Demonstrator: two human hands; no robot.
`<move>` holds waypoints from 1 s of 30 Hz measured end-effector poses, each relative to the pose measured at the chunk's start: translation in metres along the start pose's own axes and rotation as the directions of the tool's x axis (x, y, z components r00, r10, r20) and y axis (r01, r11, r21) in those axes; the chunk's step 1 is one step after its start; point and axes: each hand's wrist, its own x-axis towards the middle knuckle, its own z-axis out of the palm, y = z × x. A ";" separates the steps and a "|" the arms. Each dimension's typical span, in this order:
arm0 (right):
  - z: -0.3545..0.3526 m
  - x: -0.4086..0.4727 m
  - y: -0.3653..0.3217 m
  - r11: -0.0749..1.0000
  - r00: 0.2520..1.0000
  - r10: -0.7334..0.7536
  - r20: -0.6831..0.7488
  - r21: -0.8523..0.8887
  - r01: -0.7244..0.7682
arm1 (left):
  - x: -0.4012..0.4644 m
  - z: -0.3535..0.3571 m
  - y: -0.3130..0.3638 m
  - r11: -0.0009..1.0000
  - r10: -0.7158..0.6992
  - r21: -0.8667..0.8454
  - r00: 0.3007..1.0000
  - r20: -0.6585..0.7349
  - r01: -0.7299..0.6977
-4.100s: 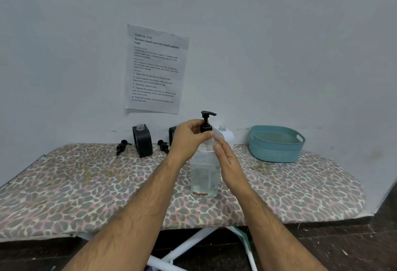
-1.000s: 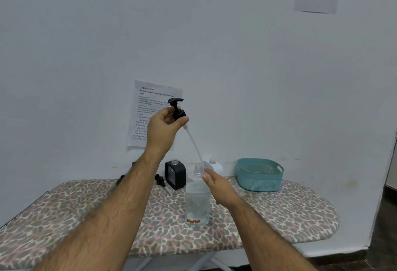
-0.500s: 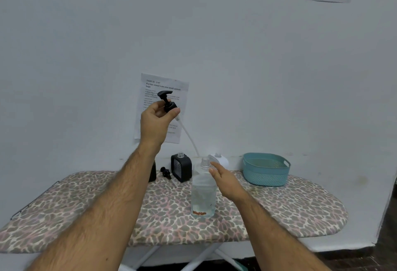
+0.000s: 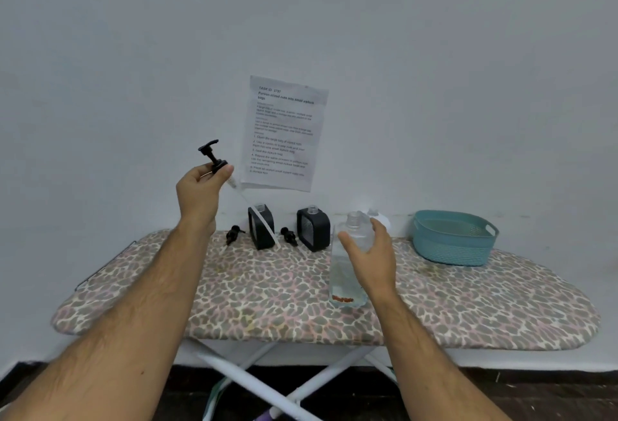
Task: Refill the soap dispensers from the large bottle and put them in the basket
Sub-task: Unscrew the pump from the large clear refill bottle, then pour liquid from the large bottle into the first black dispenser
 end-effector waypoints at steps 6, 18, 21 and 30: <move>0.017 -0.004 0.007 0.992 0.990 -0.050 -0.134 -0.124 0.033 | 0.016 -0.026 -0.028 0.995 -0.083 0.050 0.995 -0.060 0.086; 0.058 -0.032 -0.010 0.888 0.884 -0.426 -0.192 -0.277 0.367 | 0.027 -0.062 -0.088 0.961 -0.245 0.090 0.956 -0.161 0.262; 0.085 -0.043 -0.025 0.881 0.891 -0.455 0.001 -0.144 0.450 | 0.034 -0.077 -0.096 0.946 -0.249 0.166 0.953 -0.174 0.277; 0.173 -0.049 -0.055 0.908 0.756 -0.264 0.599 -0.109 0.404 | 0.054 -0.145 -0.117 0.846 -0.340 0.351 0.913 -0.224 0.402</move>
